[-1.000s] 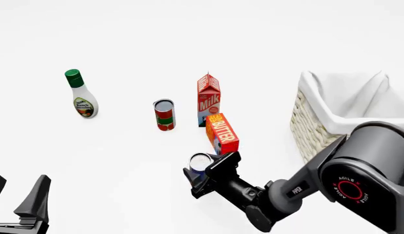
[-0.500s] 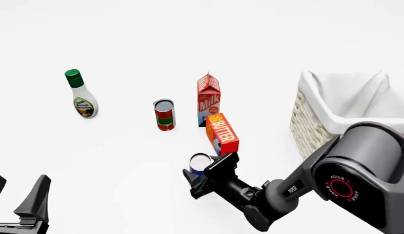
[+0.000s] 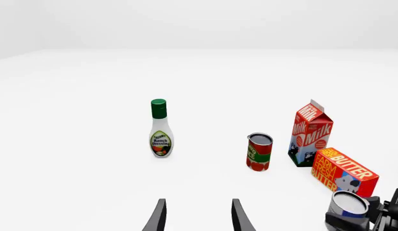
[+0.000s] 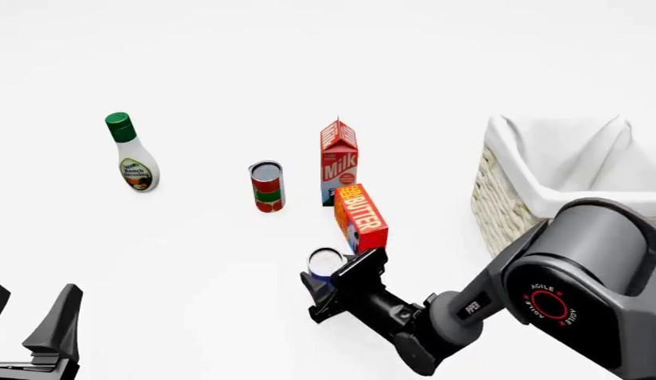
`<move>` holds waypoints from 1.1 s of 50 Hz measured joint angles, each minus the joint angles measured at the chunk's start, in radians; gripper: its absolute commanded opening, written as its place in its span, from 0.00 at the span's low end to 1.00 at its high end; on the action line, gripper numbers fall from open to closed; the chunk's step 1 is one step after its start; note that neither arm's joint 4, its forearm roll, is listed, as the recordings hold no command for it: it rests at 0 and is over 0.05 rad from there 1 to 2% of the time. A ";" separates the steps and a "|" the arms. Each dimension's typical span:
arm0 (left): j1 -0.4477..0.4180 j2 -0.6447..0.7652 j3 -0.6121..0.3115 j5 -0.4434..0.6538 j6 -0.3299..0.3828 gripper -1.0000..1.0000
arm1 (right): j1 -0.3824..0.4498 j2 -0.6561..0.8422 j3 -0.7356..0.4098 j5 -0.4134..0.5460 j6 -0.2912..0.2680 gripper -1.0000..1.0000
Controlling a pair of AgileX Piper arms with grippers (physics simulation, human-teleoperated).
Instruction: Pick the alphabet soup and place it in the basket.
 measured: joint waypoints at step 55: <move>0.000 0.000 0.000 0.000 0.000 1.00 | 0.023 -0.740 0.348 0.104 -0.022 0.00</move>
